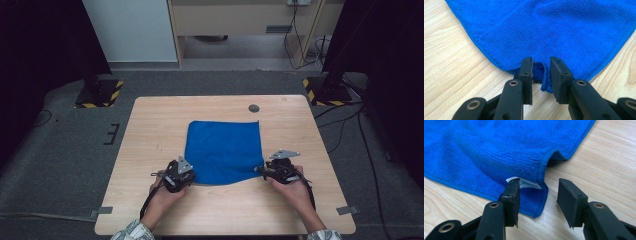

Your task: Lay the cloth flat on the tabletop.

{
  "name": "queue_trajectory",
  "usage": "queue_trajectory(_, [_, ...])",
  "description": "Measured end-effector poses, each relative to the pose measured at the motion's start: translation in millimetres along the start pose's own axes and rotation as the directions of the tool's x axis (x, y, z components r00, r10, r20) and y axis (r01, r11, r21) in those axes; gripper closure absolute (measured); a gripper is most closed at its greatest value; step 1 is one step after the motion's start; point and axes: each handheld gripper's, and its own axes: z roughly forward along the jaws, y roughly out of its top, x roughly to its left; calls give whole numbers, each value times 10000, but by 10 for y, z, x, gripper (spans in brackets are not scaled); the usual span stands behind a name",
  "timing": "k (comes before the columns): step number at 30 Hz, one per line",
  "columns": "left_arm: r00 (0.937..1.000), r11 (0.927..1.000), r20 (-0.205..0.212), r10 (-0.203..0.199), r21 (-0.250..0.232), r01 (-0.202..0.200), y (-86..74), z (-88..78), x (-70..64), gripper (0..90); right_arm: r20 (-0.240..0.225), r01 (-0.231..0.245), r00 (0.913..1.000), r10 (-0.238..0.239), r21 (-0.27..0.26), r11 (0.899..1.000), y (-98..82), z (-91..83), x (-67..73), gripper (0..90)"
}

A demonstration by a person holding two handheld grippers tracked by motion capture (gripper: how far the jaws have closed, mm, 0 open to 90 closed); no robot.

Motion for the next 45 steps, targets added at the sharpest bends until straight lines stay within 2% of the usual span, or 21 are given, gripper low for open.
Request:
queue_trajectory(4, [9998, 9999, 196, -95, -83, 96, 0, -3, 18, 740, 280, 418, 9987, -425, 264, 9988, -10, 51, 54, 531])
queue_trajectory(9, [9990, 9998, 429, -98, -180, 105, 5, -18, 16, 806, -134, 614, 9981, -608, 470, 9970, -40, -14, 86, 731])
queue_trajectory(14, [9982, 9998, 592, -30, -192, 42, 15, -18, -5, 841, -420, 556, 9977, -528, 663, 9963, -48, -47, 92, 844])
queue_trajectory(19, [9959, 9993, 906, -23, -374, 57, 41, -28, -41, 863, -440, 483, 9980, -444, 918, 9946, -79, -112, 93, 855])
queue_trajectory(25, [9923, 9988, 1231, 169, -468, -112, 83, -42, -155, 867, -474, 413, 9982, -356, 1259, 9912, -215, -313, 45, 854])
queue_trajectory(30, [9904, 9984, 1371, 154, -561, -77, 90, -115, -226, 869, -599, 199, 9981, -125, 1251, 9919, -233, -419, 26, 849])
queue_trajectory(32, [9893, 9984, 1455, 102, -566, -19, 82, -146, -244, 869, -654, 283, 9977, -197, 1344, 9905, -253, -450, 29, 824])
queue_trajectory(33, [9892, 9987, 1462, 95, -517, -20, 72, -155, -254, 867, -717, 285, 9972, -191, 1324, 9908, -264, -466, 33, 774])
queue_trajectory(35, [9890, 9993, 1477, 109, -383, -53, 48, -166, -270, 859, -639, 266, 9978, -188, 1232, 9920, -280, -500, 53, 626])
queue_trajectory(38, [9897, 9998, 1419, 161, -165, -139, 21, -173, -276, 852, -240, 311, 9993, -297, 633, 9975, -266, -550, 69, 436])
queue_trajectory(42, [9927, 9998, 1201, 51, 182, -73, -22, -175, -236, 849, 147, 363, 9992, -365, 149, 9992, -235, -537, 100, 334])
queue_trajectory(45, [9935, 9995, 1131, -102, 300, 69, -47, -183, -184, 850, 665, 653, 9955, -681, 428, 9969, -245, -440, 123, 306])
